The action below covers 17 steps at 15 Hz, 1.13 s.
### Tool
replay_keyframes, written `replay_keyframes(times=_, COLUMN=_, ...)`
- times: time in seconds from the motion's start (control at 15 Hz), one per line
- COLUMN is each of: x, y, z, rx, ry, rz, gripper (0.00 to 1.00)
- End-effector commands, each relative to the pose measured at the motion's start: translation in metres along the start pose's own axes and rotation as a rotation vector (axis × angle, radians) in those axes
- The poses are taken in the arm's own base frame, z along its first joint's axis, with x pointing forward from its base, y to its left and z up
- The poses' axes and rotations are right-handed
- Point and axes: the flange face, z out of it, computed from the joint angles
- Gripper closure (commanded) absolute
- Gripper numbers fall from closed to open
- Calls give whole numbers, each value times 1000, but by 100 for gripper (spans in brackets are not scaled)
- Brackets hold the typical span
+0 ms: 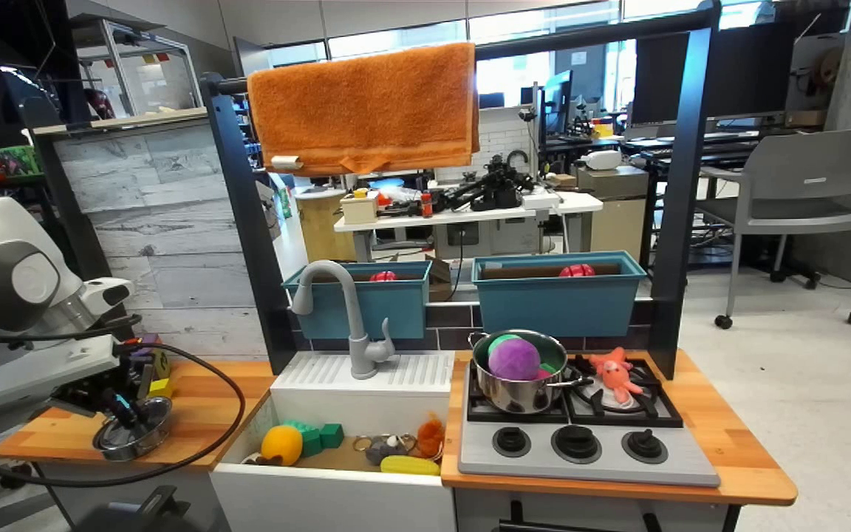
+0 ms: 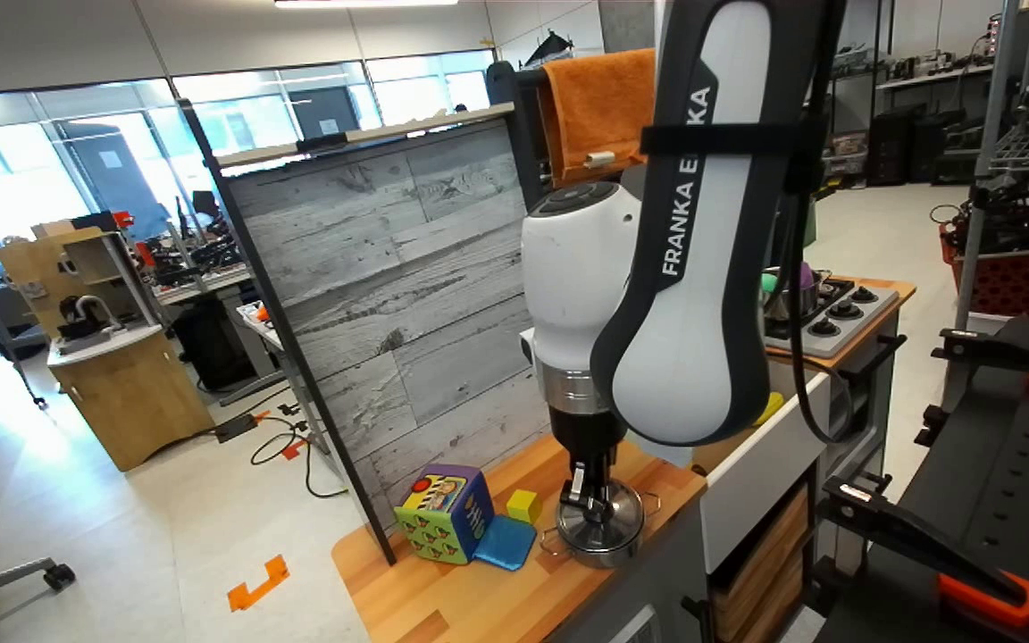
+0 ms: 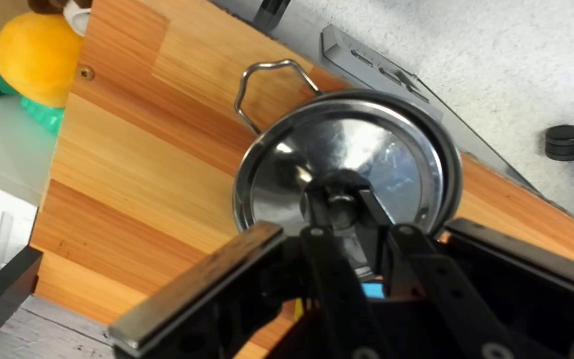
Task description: Cover the pot with the silver lid
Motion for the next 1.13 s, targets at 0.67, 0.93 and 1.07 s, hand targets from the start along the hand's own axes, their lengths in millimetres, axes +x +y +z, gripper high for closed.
replay_keyframes(times=0.67, x=-6, y=0, z=-11, rx=3, ry=12, rz=8, gripper=1)
replay_keyframes(times=0.93, x=-4, y=1, z=-10, rx=4, ry=6, rz=24, gripper=0)
replay_keyframes(times=1.07, x=-5, y=2, z=-23, rx=5, ry=16, rz=40, gripper=0)
